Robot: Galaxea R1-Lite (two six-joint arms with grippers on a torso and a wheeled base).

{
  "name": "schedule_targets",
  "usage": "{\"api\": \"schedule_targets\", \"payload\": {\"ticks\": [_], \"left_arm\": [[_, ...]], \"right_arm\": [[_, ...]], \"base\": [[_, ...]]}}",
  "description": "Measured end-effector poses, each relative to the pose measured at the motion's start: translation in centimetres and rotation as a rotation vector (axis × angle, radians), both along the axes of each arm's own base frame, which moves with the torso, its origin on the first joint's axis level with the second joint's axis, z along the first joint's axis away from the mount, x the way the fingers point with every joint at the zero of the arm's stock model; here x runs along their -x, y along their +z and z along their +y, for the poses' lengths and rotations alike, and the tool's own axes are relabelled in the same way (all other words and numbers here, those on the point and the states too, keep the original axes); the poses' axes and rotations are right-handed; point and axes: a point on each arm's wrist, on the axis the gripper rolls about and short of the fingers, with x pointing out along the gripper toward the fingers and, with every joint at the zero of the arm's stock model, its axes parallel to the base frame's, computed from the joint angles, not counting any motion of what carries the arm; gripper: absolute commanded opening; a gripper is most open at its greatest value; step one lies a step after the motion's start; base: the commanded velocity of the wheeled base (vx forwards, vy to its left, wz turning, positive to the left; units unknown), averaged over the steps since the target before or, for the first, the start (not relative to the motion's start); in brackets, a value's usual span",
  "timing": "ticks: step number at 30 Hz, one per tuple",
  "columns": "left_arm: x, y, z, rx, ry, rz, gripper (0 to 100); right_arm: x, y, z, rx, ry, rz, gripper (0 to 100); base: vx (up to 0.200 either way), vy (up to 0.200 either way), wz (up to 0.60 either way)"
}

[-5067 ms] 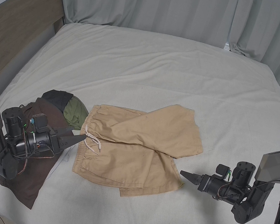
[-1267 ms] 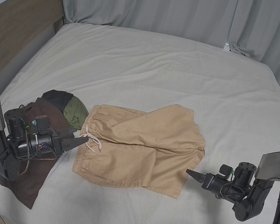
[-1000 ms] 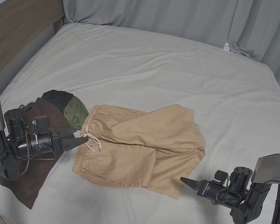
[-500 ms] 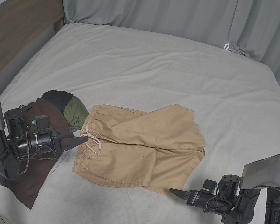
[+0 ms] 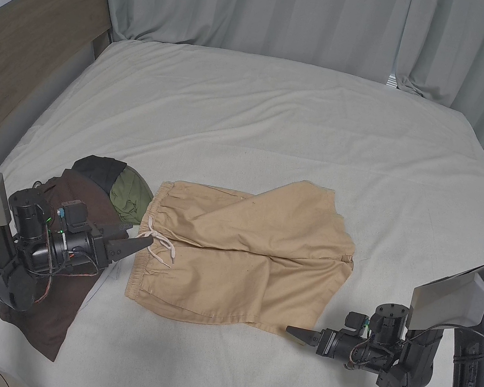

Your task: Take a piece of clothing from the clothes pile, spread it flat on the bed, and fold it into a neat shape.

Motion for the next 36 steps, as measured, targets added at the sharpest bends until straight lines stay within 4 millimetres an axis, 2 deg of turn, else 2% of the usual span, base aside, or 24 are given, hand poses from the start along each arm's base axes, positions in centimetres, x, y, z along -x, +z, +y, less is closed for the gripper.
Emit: {"api": "schedule_targets", "payload": {"ticks": [1, 19, 36], "left_arm": [[0.0, -0.1, 0.0, -0.001, 0.0, 0.001, 100], [0.0, -0.5, 0.0, -0.001, -0.002, 0.016, 100], [1.1, -3.2, 0.4, 0.017, -0.012, 0.165, 100]], "right_arm": [[0.0, 0.0, 0.0, 0.0, 0.0, 0.0, 0], [-0.2, -0.4, -0.1, 0.008, -0.018, 0.008, 0], [-0.2, -0.3, -0.3, 0.019, -0.04, 0.002, 0]], "base": [[0.0, 0.0, 0.0], [0.0, 0.0, 0.0], [0.0, 0.0, 0.0]]}}
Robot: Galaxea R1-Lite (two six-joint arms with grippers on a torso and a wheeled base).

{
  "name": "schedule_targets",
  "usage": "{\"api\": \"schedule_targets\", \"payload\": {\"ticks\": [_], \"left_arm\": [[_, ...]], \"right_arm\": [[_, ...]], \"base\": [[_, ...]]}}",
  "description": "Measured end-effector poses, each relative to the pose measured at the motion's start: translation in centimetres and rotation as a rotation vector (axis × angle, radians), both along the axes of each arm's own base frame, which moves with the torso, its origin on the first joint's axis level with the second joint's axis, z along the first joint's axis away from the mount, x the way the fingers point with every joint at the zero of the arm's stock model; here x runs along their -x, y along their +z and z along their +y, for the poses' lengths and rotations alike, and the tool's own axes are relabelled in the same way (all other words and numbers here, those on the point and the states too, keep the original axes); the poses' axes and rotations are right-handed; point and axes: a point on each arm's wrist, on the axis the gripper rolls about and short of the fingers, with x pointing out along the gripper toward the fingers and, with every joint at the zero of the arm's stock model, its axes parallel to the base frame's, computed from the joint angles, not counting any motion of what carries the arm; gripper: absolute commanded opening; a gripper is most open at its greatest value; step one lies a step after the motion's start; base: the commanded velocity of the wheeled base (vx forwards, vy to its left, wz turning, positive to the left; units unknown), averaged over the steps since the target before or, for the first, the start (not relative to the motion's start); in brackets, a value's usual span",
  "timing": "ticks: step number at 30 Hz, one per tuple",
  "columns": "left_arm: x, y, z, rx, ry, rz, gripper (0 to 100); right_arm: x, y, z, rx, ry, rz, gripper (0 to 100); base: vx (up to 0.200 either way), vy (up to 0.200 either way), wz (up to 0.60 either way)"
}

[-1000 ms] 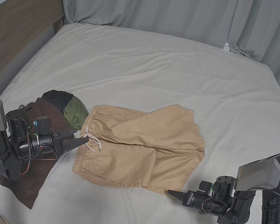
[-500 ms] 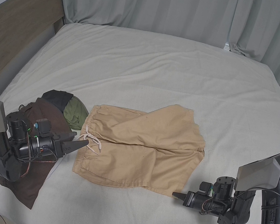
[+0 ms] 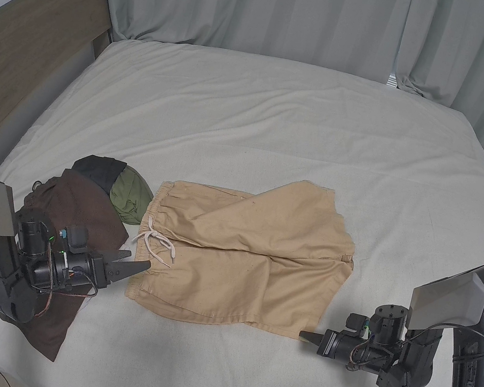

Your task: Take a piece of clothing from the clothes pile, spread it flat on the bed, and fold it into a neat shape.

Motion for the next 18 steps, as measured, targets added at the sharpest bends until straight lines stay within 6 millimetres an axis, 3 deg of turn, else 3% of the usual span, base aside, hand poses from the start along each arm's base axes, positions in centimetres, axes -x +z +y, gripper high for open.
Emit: {"api": "schedule_targets", "payload": {"ticks": [18], "left_arm": [[-0.1, -4.1, 1.0, 0.013, 0.041, 0.156, 100]], "right_arm": [[-0.1, 0.2, 0.0, -0.001, -0.001, -0.007, 0]], "base": [[0.0, 0.0, 0.0]]}}
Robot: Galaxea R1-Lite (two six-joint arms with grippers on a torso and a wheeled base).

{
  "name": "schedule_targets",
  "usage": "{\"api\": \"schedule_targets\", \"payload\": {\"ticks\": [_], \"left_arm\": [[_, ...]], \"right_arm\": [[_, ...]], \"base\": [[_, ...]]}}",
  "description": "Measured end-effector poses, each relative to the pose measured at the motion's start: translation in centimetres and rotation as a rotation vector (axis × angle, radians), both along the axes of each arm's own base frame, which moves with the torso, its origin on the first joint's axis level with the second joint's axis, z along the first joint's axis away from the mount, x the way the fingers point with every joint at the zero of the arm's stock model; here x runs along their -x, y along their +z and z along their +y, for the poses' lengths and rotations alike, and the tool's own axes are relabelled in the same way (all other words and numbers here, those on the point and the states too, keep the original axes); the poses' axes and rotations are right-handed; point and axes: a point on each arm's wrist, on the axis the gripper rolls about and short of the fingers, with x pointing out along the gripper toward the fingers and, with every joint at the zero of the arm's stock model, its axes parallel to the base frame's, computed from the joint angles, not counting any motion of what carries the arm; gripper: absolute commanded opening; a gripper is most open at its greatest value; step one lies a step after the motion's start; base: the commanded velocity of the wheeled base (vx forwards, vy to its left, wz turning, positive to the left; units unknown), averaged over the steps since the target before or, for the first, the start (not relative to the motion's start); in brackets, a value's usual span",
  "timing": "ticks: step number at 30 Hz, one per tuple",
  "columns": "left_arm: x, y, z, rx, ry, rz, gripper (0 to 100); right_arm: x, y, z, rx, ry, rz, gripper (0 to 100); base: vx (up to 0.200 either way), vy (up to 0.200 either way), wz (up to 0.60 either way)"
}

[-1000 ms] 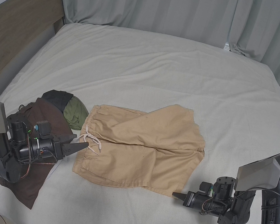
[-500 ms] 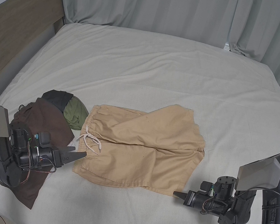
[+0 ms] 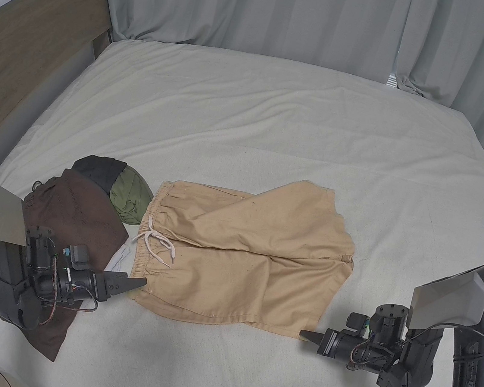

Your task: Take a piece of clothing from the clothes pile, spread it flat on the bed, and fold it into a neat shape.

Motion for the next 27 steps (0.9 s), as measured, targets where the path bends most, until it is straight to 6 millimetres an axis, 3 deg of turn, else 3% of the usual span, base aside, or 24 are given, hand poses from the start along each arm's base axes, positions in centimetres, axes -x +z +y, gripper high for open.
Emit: {"api": "schedule_targets", "payload": {"ticks": [15, 27], "left_arm": [[-0.5, -2.8, 0.7, -0.01, 0.028, 0.06, 100], [-1.3, -4.1, 0.1, -0.008, 0.021, 0.078, 100]], "right_arm": [[-0.1, 0.0, 0.0, -0.001, -0.001, -0.004, 0], [-0.2, 0.0, -0.1, 0.002, -0.008, -0.007, 0]], "base": [[0.0, 0.0, 0.0], [0.0, 0.0, 0.0]]}}
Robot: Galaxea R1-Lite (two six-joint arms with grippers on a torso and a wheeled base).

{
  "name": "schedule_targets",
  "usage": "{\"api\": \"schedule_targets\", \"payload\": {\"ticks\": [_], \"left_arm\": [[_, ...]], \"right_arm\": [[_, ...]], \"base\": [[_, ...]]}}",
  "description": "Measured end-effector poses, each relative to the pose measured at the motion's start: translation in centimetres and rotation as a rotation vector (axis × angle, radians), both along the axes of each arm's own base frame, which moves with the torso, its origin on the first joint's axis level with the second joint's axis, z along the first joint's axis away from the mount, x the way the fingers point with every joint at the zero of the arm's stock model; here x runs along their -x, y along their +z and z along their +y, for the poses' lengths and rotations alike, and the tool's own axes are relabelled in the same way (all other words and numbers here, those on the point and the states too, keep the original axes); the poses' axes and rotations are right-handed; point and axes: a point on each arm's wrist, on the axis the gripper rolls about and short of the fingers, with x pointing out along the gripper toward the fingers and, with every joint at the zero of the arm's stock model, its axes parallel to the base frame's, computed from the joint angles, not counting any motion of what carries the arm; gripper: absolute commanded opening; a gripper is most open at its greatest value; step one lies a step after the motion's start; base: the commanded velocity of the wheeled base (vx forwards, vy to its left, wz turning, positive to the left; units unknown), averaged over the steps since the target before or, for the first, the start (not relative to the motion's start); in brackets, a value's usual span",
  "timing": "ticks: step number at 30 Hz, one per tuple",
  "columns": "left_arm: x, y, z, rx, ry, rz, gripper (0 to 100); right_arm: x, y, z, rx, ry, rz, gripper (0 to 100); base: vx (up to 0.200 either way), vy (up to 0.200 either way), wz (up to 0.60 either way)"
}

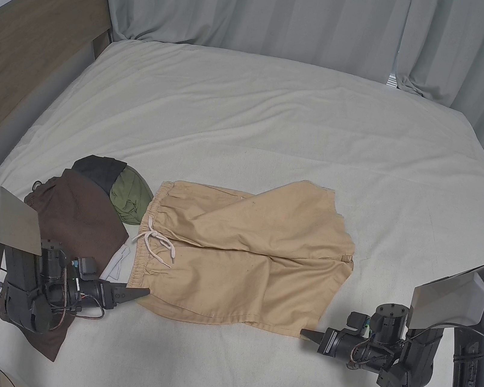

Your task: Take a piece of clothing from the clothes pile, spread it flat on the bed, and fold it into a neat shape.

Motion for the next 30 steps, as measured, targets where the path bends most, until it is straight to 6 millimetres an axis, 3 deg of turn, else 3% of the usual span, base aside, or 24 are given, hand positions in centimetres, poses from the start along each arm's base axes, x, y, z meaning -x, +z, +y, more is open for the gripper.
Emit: {"api": "schedule_targets", "payload": {"ticks": [4, 5, 18, 30], "left_arm": [[-0.3, -0.3, -0.4, -0.001, 0.017, 0.008, 100], [-0.4, -0.3, -0.4, 0.0, 0.018, 0.008, 0], [-0.8, -0.9, -0.8, 0.004, 0.011, 0.013, 0], [-0.9, -0.5, -1.0, 0.0, 0.003, -0.007, 0]], "right_arm": [[0.0, 0.0, 0.0, 0.001, 0.0, -0.001, 0], [0.0, 0.0, 0.0, 0.001, 0.0, -0.002, 0], [0.4, 0.2, -0.5, 0.012, -0.007, 0.005, 0], [2.7, 1.5, -3.6, 0.073, -0.046, 0.027, 0]], "base": [[0.0, 0.0, 0.0], [0.0, 0.0, 0.0], [0.0, 0.0, 0.0], [0.0, 0.0, 0.0]]}}
